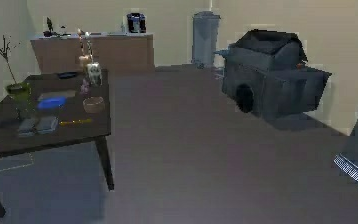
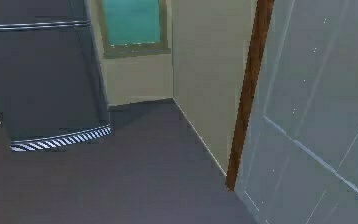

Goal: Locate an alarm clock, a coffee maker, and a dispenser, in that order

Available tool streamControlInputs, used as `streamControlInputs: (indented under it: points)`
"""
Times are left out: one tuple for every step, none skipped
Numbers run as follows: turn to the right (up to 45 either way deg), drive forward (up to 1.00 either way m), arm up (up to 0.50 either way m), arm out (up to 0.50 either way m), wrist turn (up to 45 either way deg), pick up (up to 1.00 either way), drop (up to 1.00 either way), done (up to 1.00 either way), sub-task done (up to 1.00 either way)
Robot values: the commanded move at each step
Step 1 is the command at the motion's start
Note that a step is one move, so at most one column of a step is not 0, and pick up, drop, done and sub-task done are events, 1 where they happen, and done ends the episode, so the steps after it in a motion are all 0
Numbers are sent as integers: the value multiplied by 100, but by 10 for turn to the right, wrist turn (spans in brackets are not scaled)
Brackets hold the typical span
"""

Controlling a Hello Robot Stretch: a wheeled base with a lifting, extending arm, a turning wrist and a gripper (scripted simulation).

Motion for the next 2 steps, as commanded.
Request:
streamControlInputs:
  points:
    - [0,100,0,0,0,0,0,0,0]
    - [-30,0,0,0,0,0,0,0,0]
